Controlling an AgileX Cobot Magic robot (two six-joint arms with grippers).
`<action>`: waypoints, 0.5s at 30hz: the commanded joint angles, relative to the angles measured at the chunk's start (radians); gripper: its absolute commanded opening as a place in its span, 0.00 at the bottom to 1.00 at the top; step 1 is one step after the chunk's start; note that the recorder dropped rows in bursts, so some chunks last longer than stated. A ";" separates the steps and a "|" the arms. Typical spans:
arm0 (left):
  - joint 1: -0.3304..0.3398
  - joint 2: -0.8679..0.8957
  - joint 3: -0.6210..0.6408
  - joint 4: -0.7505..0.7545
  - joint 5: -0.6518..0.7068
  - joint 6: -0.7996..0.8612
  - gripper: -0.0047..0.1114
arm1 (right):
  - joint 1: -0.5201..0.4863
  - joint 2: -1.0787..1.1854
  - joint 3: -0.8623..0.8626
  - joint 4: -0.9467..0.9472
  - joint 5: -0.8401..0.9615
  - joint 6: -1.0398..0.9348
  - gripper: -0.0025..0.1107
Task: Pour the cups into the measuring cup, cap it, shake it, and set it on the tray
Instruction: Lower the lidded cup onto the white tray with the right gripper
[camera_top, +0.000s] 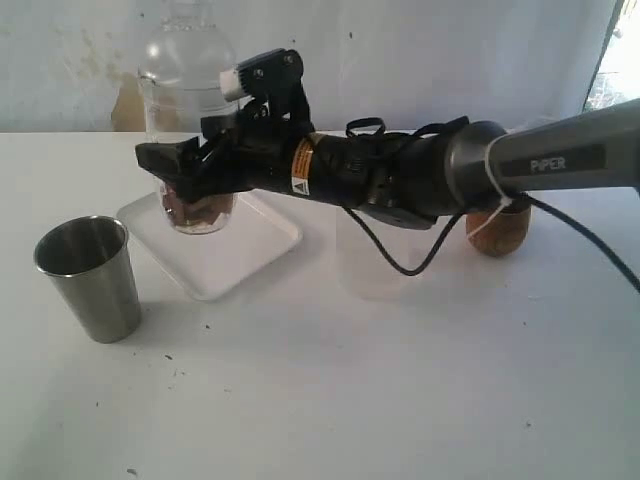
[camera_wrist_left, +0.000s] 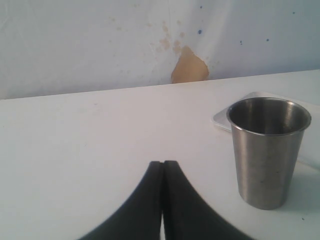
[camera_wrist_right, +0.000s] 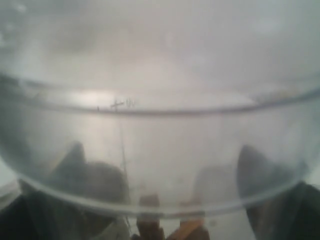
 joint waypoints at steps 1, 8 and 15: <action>-0.002 -0.003 0.004 0.000 -0.006 -0.001 0.04 | 0.024 0.049 -0.010 0.022 0.013 -0.073 0.02; -0.002 -0.003 0.004 0.000 -0.006 -0.001 0.04 | 0.033 0.093 -0.010 0.165 0.007 -0.182 0.02; -0.002 -0.003 0.004 0.000 -0.006 -0.001 0.04 | 0.033 0.150 -0.015 0.214 -0.028 -0.224 0.02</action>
